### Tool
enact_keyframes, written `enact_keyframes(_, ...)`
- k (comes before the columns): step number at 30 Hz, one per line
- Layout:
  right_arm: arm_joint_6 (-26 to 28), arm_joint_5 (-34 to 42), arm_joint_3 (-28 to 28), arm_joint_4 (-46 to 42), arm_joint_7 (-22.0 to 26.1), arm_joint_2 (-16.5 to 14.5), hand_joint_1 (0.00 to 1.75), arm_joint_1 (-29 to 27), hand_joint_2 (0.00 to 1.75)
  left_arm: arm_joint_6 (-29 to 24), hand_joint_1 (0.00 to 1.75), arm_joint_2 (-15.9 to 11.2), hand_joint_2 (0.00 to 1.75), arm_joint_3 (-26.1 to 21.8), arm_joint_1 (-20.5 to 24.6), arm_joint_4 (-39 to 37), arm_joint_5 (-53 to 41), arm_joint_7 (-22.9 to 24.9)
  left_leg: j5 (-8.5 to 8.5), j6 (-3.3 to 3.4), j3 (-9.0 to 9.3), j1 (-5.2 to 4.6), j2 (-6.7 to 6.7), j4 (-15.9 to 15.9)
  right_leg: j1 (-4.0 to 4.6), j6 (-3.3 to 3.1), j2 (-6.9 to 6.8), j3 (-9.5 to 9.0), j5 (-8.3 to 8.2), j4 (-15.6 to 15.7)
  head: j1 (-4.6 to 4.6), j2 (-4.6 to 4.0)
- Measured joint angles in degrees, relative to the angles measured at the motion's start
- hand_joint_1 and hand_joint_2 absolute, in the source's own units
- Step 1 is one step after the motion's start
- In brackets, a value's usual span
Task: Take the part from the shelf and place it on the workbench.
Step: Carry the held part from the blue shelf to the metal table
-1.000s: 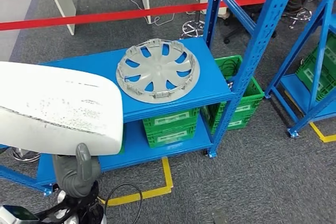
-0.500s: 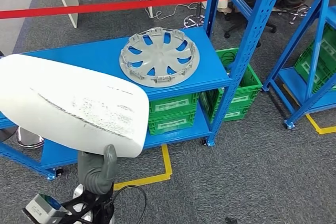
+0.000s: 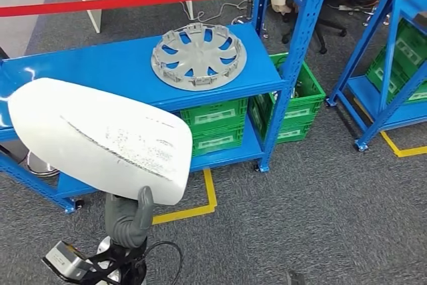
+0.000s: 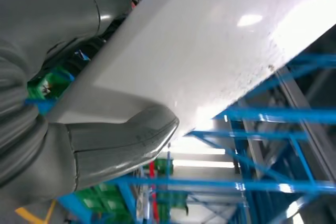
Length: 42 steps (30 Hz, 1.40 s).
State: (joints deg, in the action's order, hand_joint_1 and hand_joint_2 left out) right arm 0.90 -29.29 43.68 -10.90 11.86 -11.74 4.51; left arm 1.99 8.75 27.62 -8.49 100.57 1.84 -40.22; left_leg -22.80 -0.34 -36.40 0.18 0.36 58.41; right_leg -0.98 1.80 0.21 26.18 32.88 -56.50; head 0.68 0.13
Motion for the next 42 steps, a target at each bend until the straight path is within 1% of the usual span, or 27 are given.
enact_keyframes(1,-0.2,-0.2,0.0,0.0,0.4,0.0,0.0,0.0,0.0,0.8,1.75,0.3,1.75,-0.6,-0.1,0.0,0.2,0.0,-0.74,-0.26,-0.29,0.1,-0.07,0.5,0.0,-0.5,-0.15,0.48,-0.4,-0.2,-0.04,0.0)
enact_keyframes(2,-0.4,-0.3,0.0,0.0,0.8,0.0,0.0,0.1,0.0,1.3,1.75,0.5,1.75,-1.2,-0.3,0.1,0.1,0.0,-2.63,-0.54,-0.76,0.19,-0.15,1.9,-0.02,-1.07,-0.34,1.09,-0.92,-0.2,-0.11,0.0)
enact_keyframes(5,-1.0,-0.4,0.1,-0.1,2.9,0.0,0.0,0.1,0.0,0.1,1.75,1.2,1.75,-3.0,-0.9,0.7,-2.1,0.0,-11.06,-1.02,-2.68,0.26,-0.23,11.4,0.25,-2.2,-0.99,3.21,-2.64,-0.3,-0.44,0.0)
enact_keyframes(6,-1.3,-0.5,0.1,-0.1,3.9,0.0,0.0,0.1,0.0,-1.3,1.75,1.3,1.75,-3.5,-1.0,0.9,-3.2,0.0,-12.04,-1.01,-2.96,0.26,-0.23,14.5,0.43,-2.32,-1.32,3.88,-3.21,-0.3,-0.51,0.0)
enact_keyframes(7,-1.5,-0.6,0.2,-0.1,4.9,0.0,0.0,0.1,0.0,-3.1,1.75,1.4,1.75,-3.7,-1.1,1.1,-4.2,0.0,-11.52,-0.89,-2.68,0.24,-0.22,16.3,0.64,-2.39,-1.7,4.54,-3.82,-0.4,-0.55,0.0)
enact_keyframes(8,-1.6,-0.9,0.2,-0.2,5.8,0.0,0.0,0.1,0.0,-5.2,1.75,1.4,1.75,-3.8,-1.2,1.3,-5.0,0.0,-9.99,-0.63,-1.63,0.19,-0.18,16.2,0.86,-2.41,-2.16,5.23,-4.38,-0.4,-0.56,0.0)
enact_keyframes(10,-1.2,-1.5,0.2,-0.3,7.1,0.1,0.0,0.0,0.0,-9.4,1.75,1.5,1.75,-3.8,-1.2,1.7,-5.7,0.0,-6.97,0.4,3.15,-0.2,0.91,10.3,1.24,-2.39,-3.15,6.35,-5.31,-0.5,-0.55,0.0)
enact_keyframes(12,-0.6,-2.1,0.2,-0.3,7.0,0.2,0.0,0.0,0.0,-11.3,1.75,1.5,1.75,-3.5,-1.1,2.3,-5.4,0.0,-7.1,1.58,8.7,-0.95,3.25,1.7,1.5,-2.15,-4.24,6.78,-5.89,-0.6,-0.52,0.0)
enact_keyframes(13,-0.4,-2.4,0.2,-0.3,6.6,0.3,0.0,-0.1,0.0,-11.4,1.75,1.5,1.75,-3.4,-1.0,2.6,-5.1,0.0,-7.71,1.98,10.27,-1.3,4.05,-1.1,1.52,-1.92,-4.88,6.88,-6.16,-0.7,-0.54,0.0)
enact_keyframes(14,-0.2,-2.7,0.2,-0.3,6.2,0.4,0.0,-0.1,0.0,-11.4,1.75,1.6,1.75,-3.3,-0.9,2.7,-5.0,-0.1,-8.11,2.14,10.77,-1.49,4.02,-2.5,1.53,-1.65,-5.61,6.98,-6.44,-0.7,-0.58,0.0)
enact_keyframes(16,0.2,-3.0,0.2,-0.4,5.7,0.9,0.0,0.0,0.0,-11.5,1.75,1.6,1.75,-3.2,-0.9,2.8,-4.7,-0.1,-7.66,2.37,10.26,-1.44,2.88,-3.4,1.39,-1.0,-6.31,7.34,-6.68,-0.8,-0.62,0.0)
enact_keyframes(17,0.4,-2.8,0.2,-0.5,5.8,1.2,0.0,0.0,0.0,-11.4,1.75,1.6,1.75,-3.1,-0.9,2.8,-4.5,-0.1,-7.19,2.54,9.88,-1.3,2.33,-3.6,1.32,-0.63,-5.5,7.8,-6.0,-1.5,-0.56,0.0)
enact_keyframes(19,0.6,-1.7,0.9,-0.6,6.4,2.1,0.0,-0.3,0.0,-10.9,1.75,1.6,1.75,-2.8,-1.0,2.8,-3.9,-0.1,-6.19,2.96,8.94,-1.1,1.27,-3.8,1.13,0.02,-2.45,9.97,-2.3,-6.4,-0.46,0.0)
enact_keyframes(21,0.9,0.3,2.2,-0.7,7.6,2.6,0.0,-0.8,0.0,-10.4,1.75,1.5,1.75,-2.4,-1.1,2.6,-3.9,-0.1,-5.45,3.18,7.81,-1.18,0.06,-3.6,1.06,0.26,-0.65,12.72,1.89,-14.0,-0.42,0.0)
enact_keyframes(22,1.0,1.5,3.1,-0.8,8.3,2.8,0.0,-1.1,0.0,-10.8,1.75,1.4,1.75,-2.1,-1.1,2.4,-4.3,-0.1,-5.13,3.17,7.29,-1.24,-0.61,-3.4,1.05,0.26,-0.41,13.32,2.73,-16.3,-0.42,0.0)
enact_keyframes(23,1.0,2.5,4.0,-0.8,8.9,2.8,0.0,-1.2,0.0,-11.5,1.75,1.2,1.75,-1.9,-1.1,2.1,-4.8,-0.1,-4.86,3.13,6.87,-1.27,-1.26,-3.3,1.05,0.21,-0.29,12.89,2.45,-16.5,-0.4,0.0)
enact_keyframes(25,1.2,3.4,5.8,-1.0,9.5,2.8,0.0,-1.4,0.0,-13.4,1.75,0.9,1.75,-1.2,-1.0,1.6,-5.7,-0.1,-4.51,2.97,6.36,-1.3,-2.52,-3.0,1.05,-0.09,0.54,8.8,-0.7,-10.4,-0.39,0.0)
enact_keyframes(27,1.4,3.1,6.9,-1.1,9.0,2.8,0.0,-1.4,0.0,-15.0,1.75,0.6,1.75,-0.5,-0.7,1.4,-6.1,-0.1,-4.4,2.79,6.07,-1.37,-3.34,-2.6,0.99,-0.55,2.84,4.44,-3.15,-3.1,-0.41,0.0)
enact_keyframes(29,1.8,2.5,7.4,-1.1,8.3,2.8,0.0,-1.4,0.0,-15.9,1.75,0.3,1.75,0.1,-0.3,1.4,-6.3,-0.1,-4.25,2.49,5.48,-1.44,-4.01,-2.2,0.89,-0.89,4.09,2.69,-3.2,0.0,-0.46,0.0)
enact_keyframes(32,2.1,2.1,7.8,-1.1,7.6,2.7,0.0,-1.4,0.0,-16.5,1.75,-0.1,1.75,1.0,0.2,1.4,-6.5,-0.1,-3.87,1.63,4.53,-1.45,-5.09,-1.7,0.7,-1.42,2.67,2.42,-3.28,0.6,-0.48,0.0)
enact_keyframes(34,2.1,2.1,8.0,-1.2,7.6,2.6,0.0,-1.3,0.0,-16.4,1.75,-0.3,1.75,1.3,0.5,1.4,-6.4,-0.1,-5.46,0.86,3.38,-1.49,-3.76,0.6,0.39,-1.88,1.33,2.34,-3.54,0.9,-0.88,0.0)
enact_keyframes(36,1.7,2.3,8.4,-1.2,8.4,2.6,0.0,-1.3,0.0,-15.4,1.75,-0.5,1.75,1.6,0.7,1.3,-5.8,-0.1,-9.07,-0.06,0.32,-1.03,-1.78,7.2,0.36,-2.12,-0.23,2.36,-3.59,0.9,-1.33,0.0)
enact_keyframes(38,0.8,2.8,9.1,-1.3,10.5,2.7,0.0,-1.2,0.0,-14.1,1.75,-0.6,1.75,1.7,0.7,1.2,-5.4,-0.1,-11.51,-0.73,-2.82,-0.37,-1.15,14.0,0.39,-2.16,-1.88,2.49,-3.55,0.8,-1.39,0.0)
enact_keyframes(39,0.2,3.1,9.4,-1.3,11.7,2.8,0.0,-1.1,0.0,-13.7,1.75,-0.6,1.75,1.7,0.7,1.0,-5.5,-0.1,-11.26,-0.93,-3.26,-0.09,-0.99,15.0,0.38,-2.14,-2.65,2.54,-3.51,0.8,-1.4,0.0)
enact_keyframes(40,-0.3,3.4,9.7,-1.4,12.6,2.8,0.0,-0.9,0.0,-13.5,1.75,-0.6,1.75,1.7,0.7,0.9,-5.5,-0.1,-9.92,-1.05,-2.6,0.13,-0.76,13.7,0.37,-2.08,-3.34,2.53,-3.46,0.8,-1.4,0.0)
enact_keyframes(41,-0.5,3.5,9.9,-1.4,13.1,2.8,0.0,-0.7,0.0,-13.4,1.75,-0.6,1.75,1.7,0.7,0.8,-5.6,-0.1,-7.83,-1.09,-0.92,0.28,-0.17,10.3,0.36,-1.98,-4.0,2.44,-3.36,0.7,-1.4,0.0)
enact_keyframes(42,-0.7,3.6,10.2,-1.4,13.4,2.8,0.0,-0.5,0.0,-13.4,1.75,-0.6,1.75,1.7,0.7,0.8,-5.7,-0.1,-5.98,-1.03,1.11,0.24,1.32,6.2,0.43,-1.81,-4.6,2.33,-3.23,0.7,-1.4,0.0)
